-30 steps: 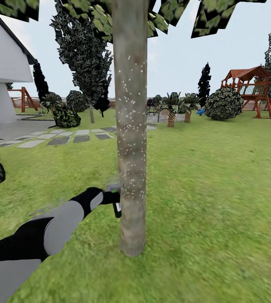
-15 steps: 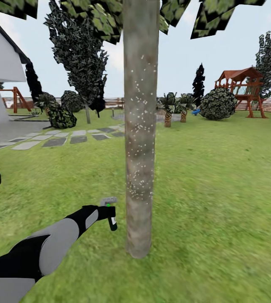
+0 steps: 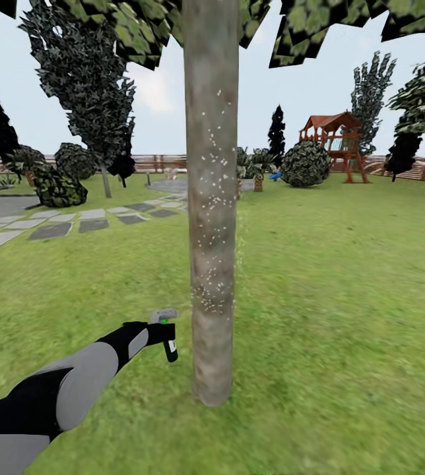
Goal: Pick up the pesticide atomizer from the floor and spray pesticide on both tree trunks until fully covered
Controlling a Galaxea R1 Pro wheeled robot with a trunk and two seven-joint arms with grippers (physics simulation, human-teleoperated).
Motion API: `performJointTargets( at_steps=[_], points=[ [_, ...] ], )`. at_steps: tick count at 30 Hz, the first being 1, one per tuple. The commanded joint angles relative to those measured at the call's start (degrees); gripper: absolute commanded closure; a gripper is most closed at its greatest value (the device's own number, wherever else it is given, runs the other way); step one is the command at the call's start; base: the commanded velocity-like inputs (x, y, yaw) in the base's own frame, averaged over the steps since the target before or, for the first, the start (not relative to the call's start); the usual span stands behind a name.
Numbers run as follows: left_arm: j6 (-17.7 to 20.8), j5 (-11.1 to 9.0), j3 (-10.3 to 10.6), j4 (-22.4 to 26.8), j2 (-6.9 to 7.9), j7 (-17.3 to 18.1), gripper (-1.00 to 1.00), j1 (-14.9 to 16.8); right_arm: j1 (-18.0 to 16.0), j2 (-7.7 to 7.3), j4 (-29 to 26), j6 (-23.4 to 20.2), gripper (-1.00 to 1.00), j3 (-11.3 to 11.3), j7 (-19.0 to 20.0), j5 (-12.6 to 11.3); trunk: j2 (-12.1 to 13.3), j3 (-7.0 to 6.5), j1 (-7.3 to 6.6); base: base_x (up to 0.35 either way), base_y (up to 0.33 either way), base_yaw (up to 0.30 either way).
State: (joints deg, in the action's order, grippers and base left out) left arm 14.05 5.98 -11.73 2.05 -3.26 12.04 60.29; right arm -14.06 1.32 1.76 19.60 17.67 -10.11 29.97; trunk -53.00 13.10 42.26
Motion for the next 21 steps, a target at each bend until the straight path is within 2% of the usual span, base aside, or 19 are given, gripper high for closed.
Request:
performJointTargets(
  at_steps=[1,5,11,21],
  points=[
    [0.0,0.0,0.0,0.0,0.0,0.0,1.0,0.0,0.0,0.0,0.0,0.0,-1.0,0.0,0.0,0.0,0.0,-0.03,0.0,0.0,0.35,-0.284],
    [0.0,0.0,0.0,0.0,0.0,0.0,1.0,0.0,0.0,0.0,0.0,0.0,-1.0,0.0,0.0,0.0,0.0,-0.14,0.0,0.0,0.35,-0.262],
    [0.0,0.0,0.0,0.0,0.0,0.0,1.0,0.0,0.0,0.0,0.0,0.0,-1.0,0.0,0.0,0.0,0.0,-0.16,0.0,0.0,0.35,-0.065],
    [0.0,0.0,0.0,-0.1,-0.08,0.1,1.0,0.0,0.0,0.0,0.1,0.0,-1.0,0.0,0.0,0.0,0.0,-0.26,0.0,0.043,0.35,-0.193]
  ],
)
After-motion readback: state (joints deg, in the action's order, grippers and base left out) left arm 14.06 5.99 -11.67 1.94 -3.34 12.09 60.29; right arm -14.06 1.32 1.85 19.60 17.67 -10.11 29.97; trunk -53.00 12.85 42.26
